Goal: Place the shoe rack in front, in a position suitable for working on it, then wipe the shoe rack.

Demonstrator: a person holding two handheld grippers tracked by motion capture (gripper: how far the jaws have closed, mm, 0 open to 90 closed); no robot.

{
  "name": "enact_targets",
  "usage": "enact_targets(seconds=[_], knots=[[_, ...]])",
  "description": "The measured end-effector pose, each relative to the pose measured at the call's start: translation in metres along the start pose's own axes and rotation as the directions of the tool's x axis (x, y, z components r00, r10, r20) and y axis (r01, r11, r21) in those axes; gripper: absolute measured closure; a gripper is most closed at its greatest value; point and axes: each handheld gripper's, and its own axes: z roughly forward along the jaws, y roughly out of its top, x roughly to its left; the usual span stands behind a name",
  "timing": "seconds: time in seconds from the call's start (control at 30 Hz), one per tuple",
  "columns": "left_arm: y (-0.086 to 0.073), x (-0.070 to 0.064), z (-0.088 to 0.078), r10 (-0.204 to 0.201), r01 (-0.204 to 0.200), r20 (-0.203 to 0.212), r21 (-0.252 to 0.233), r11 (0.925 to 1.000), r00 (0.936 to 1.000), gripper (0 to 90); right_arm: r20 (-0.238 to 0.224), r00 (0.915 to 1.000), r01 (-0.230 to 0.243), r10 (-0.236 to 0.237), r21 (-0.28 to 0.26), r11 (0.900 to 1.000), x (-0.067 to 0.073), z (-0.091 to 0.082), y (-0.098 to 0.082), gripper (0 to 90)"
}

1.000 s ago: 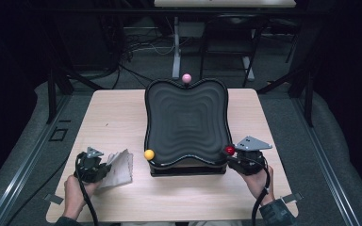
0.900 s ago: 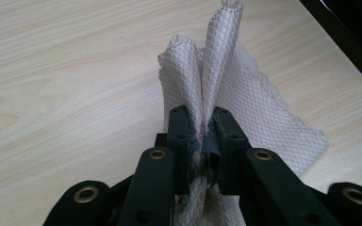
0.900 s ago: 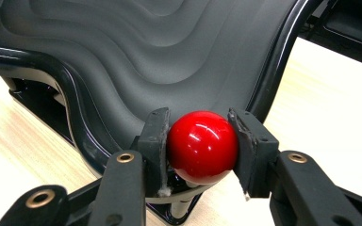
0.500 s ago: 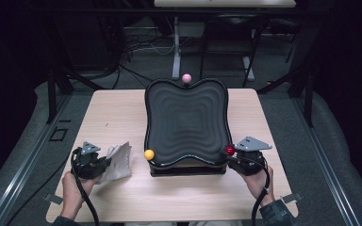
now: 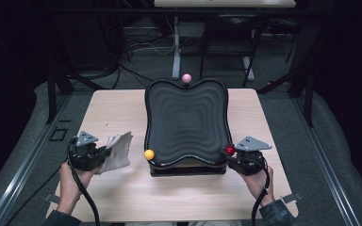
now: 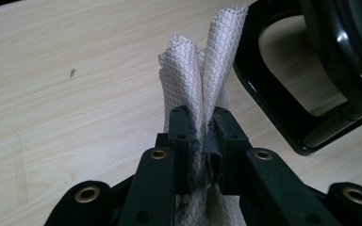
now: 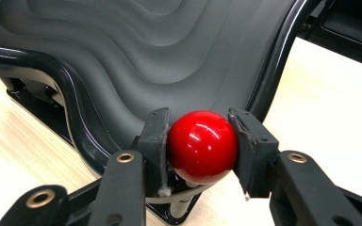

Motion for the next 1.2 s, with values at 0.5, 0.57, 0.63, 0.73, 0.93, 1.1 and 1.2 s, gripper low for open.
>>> enact_targets(seconds=[0.5, 0.57, 0.63, 0.73, 0.93, 1.1, 1.2], knots=[[0.028, -0.001, -0.008, 0.041, -0.041, -0.008, -0.028, 0.9988, 0.9991, 79.5, 0.003, 1.0, -0.008, 0.008, -0.001, 1.0, 0.0, 0.0, 0.0, 59.8], [0.03, -0.001, -0.007, 0.045, -0.045, -0.006, -0.031, 0.9985, 0.999, 79.5, 0.008, 1.0, -0.004, 0.004, -0.002, 1.0, 0.001, 0.0, 0.0, 59.8], [0.03, -0.002, -0.006, 0.046, -0.046, -0.005, -0.036, 0.9983, 0.9989, 79.5, 0.007, 1.0, 0.001, -0.001, -0.002, 1.0, 0.0, 0.0, -0.001, 59.8], [0.03, -0.004, -0.004, 0.049, -0.049, -0.001, -0.032, 0.9983, 0.9988, 79.5, 0.007, 1.0, -0.003, 0.003, -0.003, 1.0, 0.001, 0.0, -0.001, 59.8], [0.031, -0.004, -0.003, 0.055, -0.055, 0.0, -0.03, 0.998, 0.9985, 79.5, 0.008, 1.0, -0.001, 0.001, -0.003, 1.0, 0.001, 0.0, -0.001, 59.8], [0.037, -0.005, -0.005, 0.06, -0.06, 0.001, -0.042, 0.9973, 0.9982, 79.5, 0.01, 0.9999, -0.003, 0.003, -0.002, 1.0, 0.001, 0.0, -0.001, 59.8], [0.044, -0.008, -0.007, 0.068, -0.068, 0.002, -0.058, 0.996, 0.9977, 79.5, 0.011, 0.9999, -0.003, 0.003, -0.002, 1.0, 0.002, 0.0, -0.001, 59.8]])
